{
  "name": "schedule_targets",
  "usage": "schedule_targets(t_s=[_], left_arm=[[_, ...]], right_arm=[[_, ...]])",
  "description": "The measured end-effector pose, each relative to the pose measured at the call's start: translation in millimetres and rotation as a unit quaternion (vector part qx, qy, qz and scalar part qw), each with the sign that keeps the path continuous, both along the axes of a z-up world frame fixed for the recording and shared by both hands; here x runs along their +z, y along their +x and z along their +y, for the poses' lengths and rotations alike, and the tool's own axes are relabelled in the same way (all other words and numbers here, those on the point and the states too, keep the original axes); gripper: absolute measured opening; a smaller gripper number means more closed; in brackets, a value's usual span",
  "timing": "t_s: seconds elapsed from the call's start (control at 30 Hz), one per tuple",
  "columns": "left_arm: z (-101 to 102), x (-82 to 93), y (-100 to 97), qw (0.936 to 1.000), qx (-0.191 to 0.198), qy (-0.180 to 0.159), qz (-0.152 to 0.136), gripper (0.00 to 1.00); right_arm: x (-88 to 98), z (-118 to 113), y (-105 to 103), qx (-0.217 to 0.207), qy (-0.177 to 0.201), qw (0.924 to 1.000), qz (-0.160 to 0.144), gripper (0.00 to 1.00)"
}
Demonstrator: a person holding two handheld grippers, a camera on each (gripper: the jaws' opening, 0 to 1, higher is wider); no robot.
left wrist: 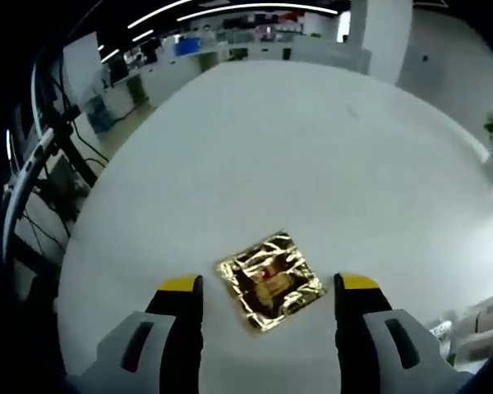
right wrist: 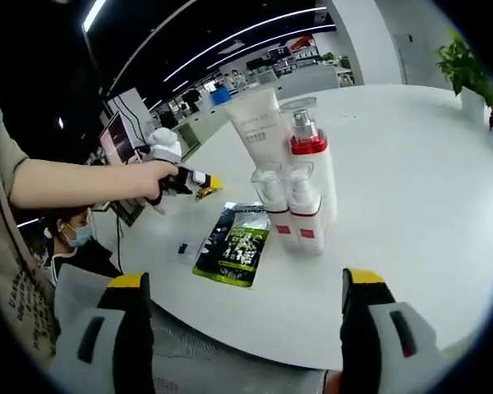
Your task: Arrange the skincare products in the storage area until every visible bottle or jar stands upright without overlapping.
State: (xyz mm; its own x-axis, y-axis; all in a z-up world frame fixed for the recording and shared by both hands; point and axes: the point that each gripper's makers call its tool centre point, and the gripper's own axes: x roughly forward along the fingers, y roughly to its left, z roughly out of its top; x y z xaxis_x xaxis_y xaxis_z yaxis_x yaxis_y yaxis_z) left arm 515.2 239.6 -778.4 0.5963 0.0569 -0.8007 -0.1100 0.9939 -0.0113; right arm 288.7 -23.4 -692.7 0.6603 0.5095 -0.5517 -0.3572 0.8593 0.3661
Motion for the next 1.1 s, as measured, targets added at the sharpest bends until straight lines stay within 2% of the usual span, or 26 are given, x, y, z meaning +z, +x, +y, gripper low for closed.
schedule_targets(t_s=[0.2, 0.33, 0.47, 0.57, 0.97, 1.1], left_arm=[[0, 0.4, 0.2, 0.9999, -0.011, 0.002, -0.011, 0.60], [4, 0.7, -0.3, 0.9997, -0.016, 0.002, -0.018, 0.55], [9, 1.5, -1.5, 0.9994, -0.020, 0.003, -0.029, 0.48], [8, 2.2, -0.5, 0.9988, -0.032, 0.000, -0.036, 0.36], [9, 6.6, -0.2, 0.9982, -0.044, 0.002, -0.041, 0.34], [10, 14.4, 0.2, 0.9975, -0.050, 0.002, -0.050, 0.33]], right_arm=[[0.2, 0, 0, -0.002, 0.000, 1.0000, -0.001, 0.97], [0.2, -1, 1, -0.003, 0.000, 1.0000, -0.002, 0.96], [0.4, -1, 1, -0.003, 0.000, 1.0000, -0.002, 0.96], [0.3, -1, 1, -0.001, -0.001, 1.0000, -0.002, 0.96], [-0.2, -1, 0, 0.000, -0.004, 1.0000, -0.002, 0.96], [-0.2, -1, 1, 0.000, -0.004, 1.0000, -0.002, 0.96]])
